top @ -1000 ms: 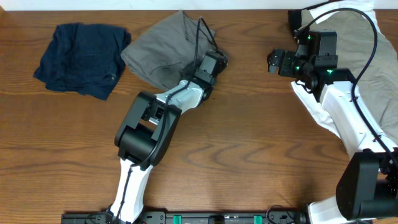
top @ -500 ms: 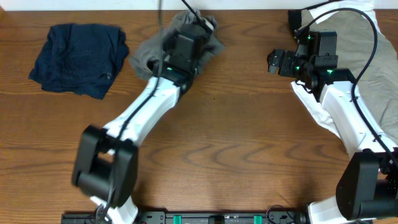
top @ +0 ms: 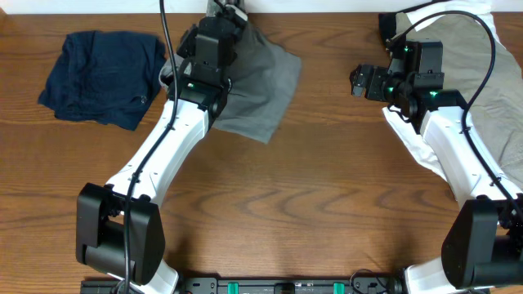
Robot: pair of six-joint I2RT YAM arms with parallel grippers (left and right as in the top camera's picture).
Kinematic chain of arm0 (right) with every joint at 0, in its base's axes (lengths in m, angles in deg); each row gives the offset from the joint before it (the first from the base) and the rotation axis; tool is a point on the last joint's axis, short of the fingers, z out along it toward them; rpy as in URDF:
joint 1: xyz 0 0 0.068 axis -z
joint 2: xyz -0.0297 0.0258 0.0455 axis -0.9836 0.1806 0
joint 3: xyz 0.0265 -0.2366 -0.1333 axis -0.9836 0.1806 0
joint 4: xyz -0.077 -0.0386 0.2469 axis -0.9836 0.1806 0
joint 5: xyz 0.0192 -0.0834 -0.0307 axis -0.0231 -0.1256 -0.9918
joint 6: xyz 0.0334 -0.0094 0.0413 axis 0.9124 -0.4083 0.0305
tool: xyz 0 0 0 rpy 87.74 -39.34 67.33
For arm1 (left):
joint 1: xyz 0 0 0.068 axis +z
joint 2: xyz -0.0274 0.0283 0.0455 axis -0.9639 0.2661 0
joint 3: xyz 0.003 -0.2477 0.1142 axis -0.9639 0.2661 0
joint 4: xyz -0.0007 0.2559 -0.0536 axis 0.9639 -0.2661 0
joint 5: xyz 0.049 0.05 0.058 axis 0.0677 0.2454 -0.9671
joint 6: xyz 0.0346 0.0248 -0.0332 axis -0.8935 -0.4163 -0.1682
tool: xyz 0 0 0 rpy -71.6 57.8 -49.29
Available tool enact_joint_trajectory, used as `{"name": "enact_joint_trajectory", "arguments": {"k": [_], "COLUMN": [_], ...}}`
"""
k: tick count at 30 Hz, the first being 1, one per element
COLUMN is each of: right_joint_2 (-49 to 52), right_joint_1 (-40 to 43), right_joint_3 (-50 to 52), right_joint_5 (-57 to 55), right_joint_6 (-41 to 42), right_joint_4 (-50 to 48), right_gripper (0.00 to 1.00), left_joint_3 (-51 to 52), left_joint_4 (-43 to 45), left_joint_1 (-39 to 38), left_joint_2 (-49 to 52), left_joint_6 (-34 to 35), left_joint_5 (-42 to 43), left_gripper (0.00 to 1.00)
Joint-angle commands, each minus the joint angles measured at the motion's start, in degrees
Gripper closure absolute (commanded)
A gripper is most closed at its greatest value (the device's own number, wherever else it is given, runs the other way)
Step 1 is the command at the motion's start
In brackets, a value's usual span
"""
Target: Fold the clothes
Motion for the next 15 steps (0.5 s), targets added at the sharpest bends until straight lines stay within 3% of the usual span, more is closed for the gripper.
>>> {"name": "enact_joint_trajectory", "arguments": {"k": [1,11,15], "right_joint_2": [0.0,0.0,0.0], "right_joint_1": [0.4,0.4,0.4], "right_joint_3": [0.1,0.1,0.1], "right_joint_5": [0.4,0.4,0.5], "right_joint_6": [-0.7,-0.7,-0.7], "right_joint_4": [-0.1,0.1,0.1], "right_gripper": [0.01,0.01,0.01], "left_joint_3": [-0.6,-0.6,-0.6], "left_joint_4": [-1.3,-9.2,-10.0], "left_joint_1": [-0.1,-0.1,-0.5], "left_joint_2": [-1.2,0.3,2.5], "left_joint_6": [0.8,13.5,18.9], "left_joint_5": [5.6,24.4,25.5], "left_gripper": [0.94,0.94,0.94]}}
